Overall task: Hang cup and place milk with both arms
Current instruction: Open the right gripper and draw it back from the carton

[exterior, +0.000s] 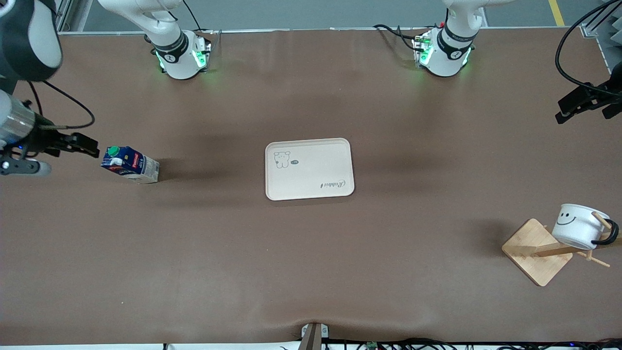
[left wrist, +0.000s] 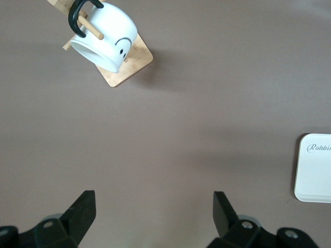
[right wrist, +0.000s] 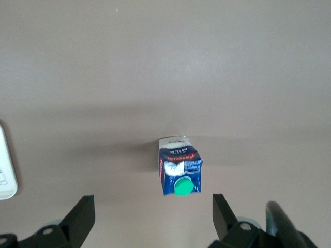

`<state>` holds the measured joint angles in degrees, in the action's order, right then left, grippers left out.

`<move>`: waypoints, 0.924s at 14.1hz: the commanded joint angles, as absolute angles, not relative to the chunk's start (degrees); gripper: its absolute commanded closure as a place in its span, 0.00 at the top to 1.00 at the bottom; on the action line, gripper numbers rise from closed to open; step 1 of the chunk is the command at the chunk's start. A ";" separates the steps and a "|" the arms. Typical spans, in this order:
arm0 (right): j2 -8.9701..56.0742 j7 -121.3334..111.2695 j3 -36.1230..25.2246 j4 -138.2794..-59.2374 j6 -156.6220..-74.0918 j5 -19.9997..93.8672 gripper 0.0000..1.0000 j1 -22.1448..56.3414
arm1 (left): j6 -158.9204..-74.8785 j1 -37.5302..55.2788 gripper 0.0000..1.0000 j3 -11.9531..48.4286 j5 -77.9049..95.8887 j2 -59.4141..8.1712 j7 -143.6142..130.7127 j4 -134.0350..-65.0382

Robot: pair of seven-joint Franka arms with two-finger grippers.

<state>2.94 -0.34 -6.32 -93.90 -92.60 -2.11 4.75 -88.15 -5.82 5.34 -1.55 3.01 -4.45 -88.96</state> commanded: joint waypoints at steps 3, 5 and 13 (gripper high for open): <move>3.51 -1.57 -6.41 -87.10 -83.87 -1.32 1.00 4.57 | -87.89 -5.19 1.00 5.71 -1.49 4.22 -5.10 -89.65; 3.43 -2.81 -6.77 -87.10 -80.42 -1.84 1.00 4.22 | -87.37 -5.19 1.00 5.71 -1.67 4.22 -4.92 -89.65; -2.72 -1.32 -8.26 -89.91 -81.74 -1.12 1.00 1.04 | -86.66 -5.18 1.00 5.71 -1.67 3.95 -5.10 -89.82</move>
<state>-2.34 -2.25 -8.83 -88.58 -81.27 0.72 -0.58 -87.42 -5.39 5.74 -1.55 3.02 -4.45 -89.16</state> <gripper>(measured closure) 0.000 0.000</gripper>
